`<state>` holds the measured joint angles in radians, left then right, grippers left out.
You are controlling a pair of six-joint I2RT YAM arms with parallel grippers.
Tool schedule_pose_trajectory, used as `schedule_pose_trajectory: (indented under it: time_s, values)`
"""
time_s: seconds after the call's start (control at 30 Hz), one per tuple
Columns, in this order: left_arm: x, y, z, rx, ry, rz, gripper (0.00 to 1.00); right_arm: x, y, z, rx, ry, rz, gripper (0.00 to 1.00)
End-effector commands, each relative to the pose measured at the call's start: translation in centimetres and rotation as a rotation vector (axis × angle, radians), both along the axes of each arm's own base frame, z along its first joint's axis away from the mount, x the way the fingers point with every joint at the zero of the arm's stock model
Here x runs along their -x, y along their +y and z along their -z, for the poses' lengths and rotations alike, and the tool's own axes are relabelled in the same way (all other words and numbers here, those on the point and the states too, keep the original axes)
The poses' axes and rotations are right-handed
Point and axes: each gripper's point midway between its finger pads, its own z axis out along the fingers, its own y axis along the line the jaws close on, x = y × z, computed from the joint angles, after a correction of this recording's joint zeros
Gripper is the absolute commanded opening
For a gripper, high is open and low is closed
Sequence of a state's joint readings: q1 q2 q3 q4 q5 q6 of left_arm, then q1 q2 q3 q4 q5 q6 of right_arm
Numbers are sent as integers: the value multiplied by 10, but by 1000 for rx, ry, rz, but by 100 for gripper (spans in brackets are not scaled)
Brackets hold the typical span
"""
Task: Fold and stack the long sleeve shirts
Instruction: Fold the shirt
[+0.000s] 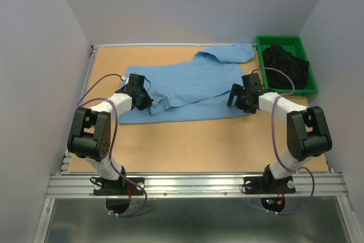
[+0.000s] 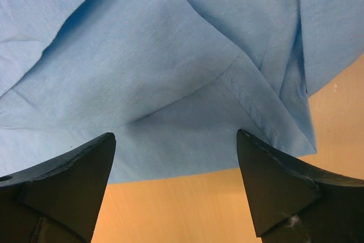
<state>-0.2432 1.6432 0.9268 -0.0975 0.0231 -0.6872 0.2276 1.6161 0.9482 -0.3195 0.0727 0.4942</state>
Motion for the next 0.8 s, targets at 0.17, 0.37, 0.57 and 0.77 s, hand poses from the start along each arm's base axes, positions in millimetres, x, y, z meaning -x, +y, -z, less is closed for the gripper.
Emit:
schedule_pose_trajectory:
  time_s: [0.17, 0.37, 0.57, 0.77]
  values:
    - [11, 46, -41, -252, -24, -26, 0, -10, -14, -16, 1, -86, 74, 91]
    - [18, 54, -48, -311, 4, 8, 0, -7, -19, -10, 12, -73, 88, 91]
    - [25, 63, -55, -365, 32, 39, 0, -4, -22, -2, 22, -53, 94, 91]
    - [29, 78, -51, -413, 67, 39, 0, -2, -25, 3, 33, -45, 105, 91]
